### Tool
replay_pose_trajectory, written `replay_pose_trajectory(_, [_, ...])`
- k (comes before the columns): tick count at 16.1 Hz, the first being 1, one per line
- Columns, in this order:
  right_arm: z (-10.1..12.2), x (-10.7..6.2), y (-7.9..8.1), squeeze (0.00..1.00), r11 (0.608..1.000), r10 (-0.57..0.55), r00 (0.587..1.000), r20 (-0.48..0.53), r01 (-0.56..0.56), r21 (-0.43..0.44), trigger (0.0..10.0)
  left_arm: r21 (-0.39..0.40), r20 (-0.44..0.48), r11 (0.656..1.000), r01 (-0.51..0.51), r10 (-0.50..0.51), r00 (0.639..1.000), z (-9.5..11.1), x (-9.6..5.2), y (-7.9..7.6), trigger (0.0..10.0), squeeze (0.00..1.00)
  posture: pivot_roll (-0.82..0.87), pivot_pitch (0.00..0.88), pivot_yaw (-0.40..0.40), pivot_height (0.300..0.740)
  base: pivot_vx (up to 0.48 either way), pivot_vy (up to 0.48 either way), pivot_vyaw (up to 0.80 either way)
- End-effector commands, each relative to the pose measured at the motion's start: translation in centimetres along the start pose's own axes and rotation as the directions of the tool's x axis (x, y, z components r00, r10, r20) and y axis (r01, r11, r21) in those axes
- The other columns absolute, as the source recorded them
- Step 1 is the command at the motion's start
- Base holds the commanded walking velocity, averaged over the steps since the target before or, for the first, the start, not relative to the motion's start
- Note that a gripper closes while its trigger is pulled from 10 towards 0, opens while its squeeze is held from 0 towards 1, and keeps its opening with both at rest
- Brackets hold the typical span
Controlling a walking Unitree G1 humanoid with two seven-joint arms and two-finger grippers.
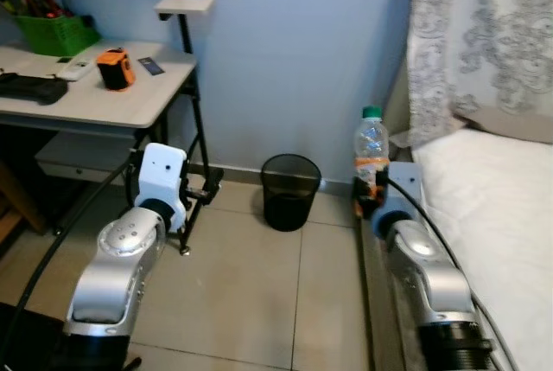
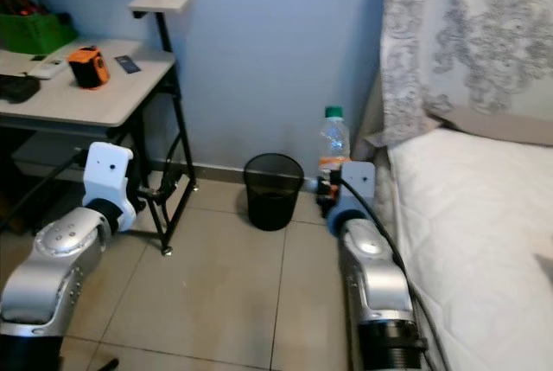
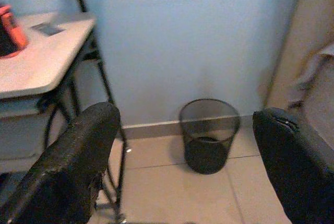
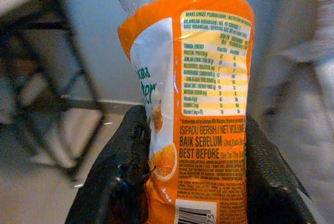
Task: Clean up the room
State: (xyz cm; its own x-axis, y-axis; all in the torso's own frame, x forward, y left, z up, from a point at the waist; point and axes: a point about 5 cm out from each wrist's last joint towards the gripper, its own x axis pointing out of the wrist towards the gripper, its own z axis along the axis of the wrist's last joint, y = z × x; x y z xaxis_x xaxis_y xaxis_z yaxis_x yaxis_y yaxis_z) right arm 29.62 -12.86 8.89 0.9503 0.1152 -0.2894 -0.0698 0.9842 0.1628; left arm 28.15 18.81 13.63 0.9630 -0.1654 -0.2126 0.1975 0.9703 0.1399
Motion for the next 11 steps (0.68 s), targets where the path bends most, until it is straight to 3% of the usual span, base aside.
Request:
replay_pose_trajectory(1, [0.72, -0.11, -0.26, 0.00, 1.000, 0.011, 1.000, 0.023, -0.011, 0.010, 10.0, -0.006, 0.003, 1.000, 0.002, -0.002, 1.000, 0.19, 0.13, -0.06, 10.0, 0.00, 0.10, 0.000, -0.007, 0.740, 0.307, 0.000, 0.00])
replay_pose_trajectory(6, [0.54, -0.21, -0.36, 0.00, 0.999, 0.025, 0.999, 0.024, -0.025, -0.032, 10.0, -0.006, -0.001, 1.000, 0.001, -0.001, 1.000, 0.01, 0.06, 0.05, 10.0, 0.00, 0.10, 0.000, -0.009, 0.740, 0.304, 0.000, 0.00])
replay_pose_trajectory(11, [0.38, -0.23, -0.50, 0.00, 1.000, 0.011, 1.000, 0.021, -0.011, -0.012, 10.0, 0.004, -0.003, 1.000, 0.016, -0.016, 1.000, -0.10, -0.09, -0.23, 10.0, 0.00, 0.10, 0.000, -0.012, 0.740, 0.305, 0.000, 0.00])
